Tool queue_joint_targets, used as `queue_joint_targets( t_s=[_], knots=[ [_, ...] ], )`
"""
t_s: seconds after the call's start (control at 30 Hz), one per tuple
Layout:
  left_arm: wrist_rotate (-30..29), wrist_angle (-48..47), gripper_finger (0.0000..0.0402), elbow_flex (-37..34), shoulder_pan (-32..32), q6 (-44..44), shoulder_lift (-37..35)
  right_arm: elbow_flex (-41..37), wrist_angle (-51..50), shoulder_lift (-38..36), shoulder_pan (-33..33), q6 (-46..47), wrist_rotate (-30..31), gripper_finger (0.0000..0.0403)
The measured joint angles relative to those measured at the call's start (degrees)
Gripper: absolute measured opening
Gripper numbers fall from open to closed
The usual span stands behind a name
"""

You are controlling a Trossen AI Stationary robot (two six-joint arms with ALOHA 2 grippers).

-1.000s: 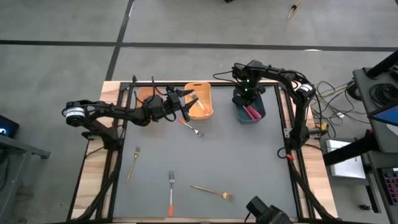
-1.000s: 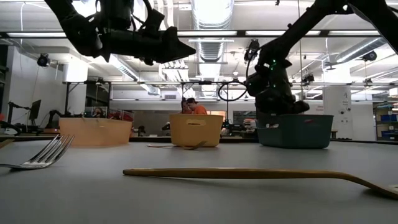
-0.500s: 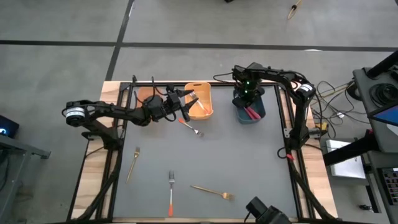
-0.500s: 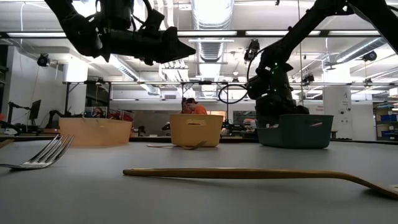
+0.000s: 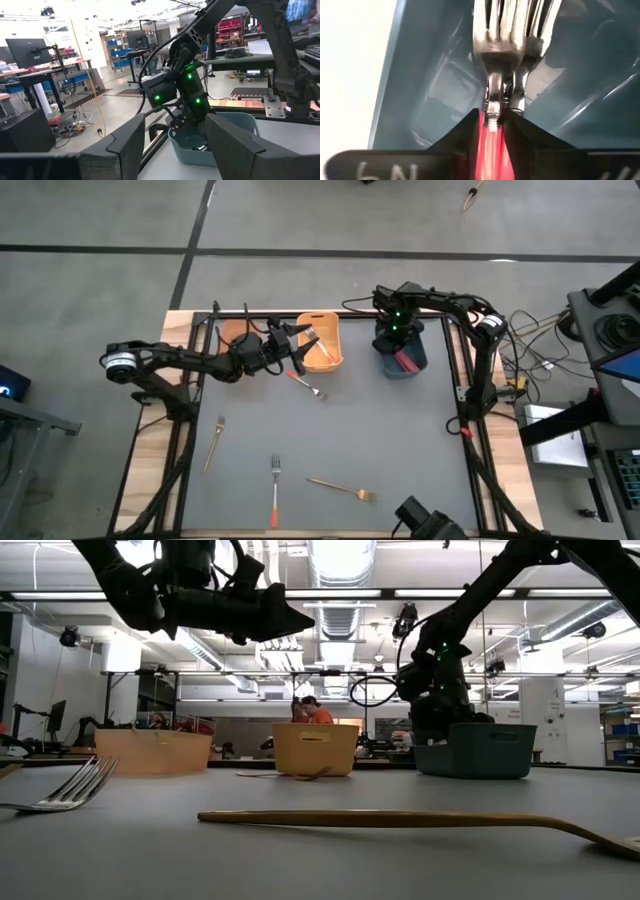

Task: Sort silverware by color (type)
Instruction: Put the red fork into the blue bin, then put the orange fork into the yellow bin

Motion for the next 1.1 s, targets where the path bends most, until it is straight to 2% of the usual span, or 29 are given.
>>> queue_joint_targets(
  t_s=[0.13,0.3,0.7,0.87,1.1],
  knots=[
    [0.0,0.0,0.019,0.0,0.0,0.0,0.0,0.0,-0.1,-0.1,0.0,0.2,0.0,0.011],
    [0.0,-0.1,0.019,0.0,0.0,0.0,0.0,0.0,-0.3,-1.7,0.0,0.3,0.2,0.0127],
    [0.0,-0.9,0.019,0.0,-0.1,-1.1,-0.5,0.0,1.3,-12.0,2.3,1.3,0.1,0.0115],
    [0.1,-9.5,0.019,0.0,-0.2,-3.2,-3.6,-1.1,7.5,-17.5,6.5,1.2,0.1,0.0108],
    [0.2,-26.3,0.019,0.0,-1.1,-4.0,-9.9,-7.2,19.9,-26.3,13.6,1.3,0.1,0.0095]
  ],
)
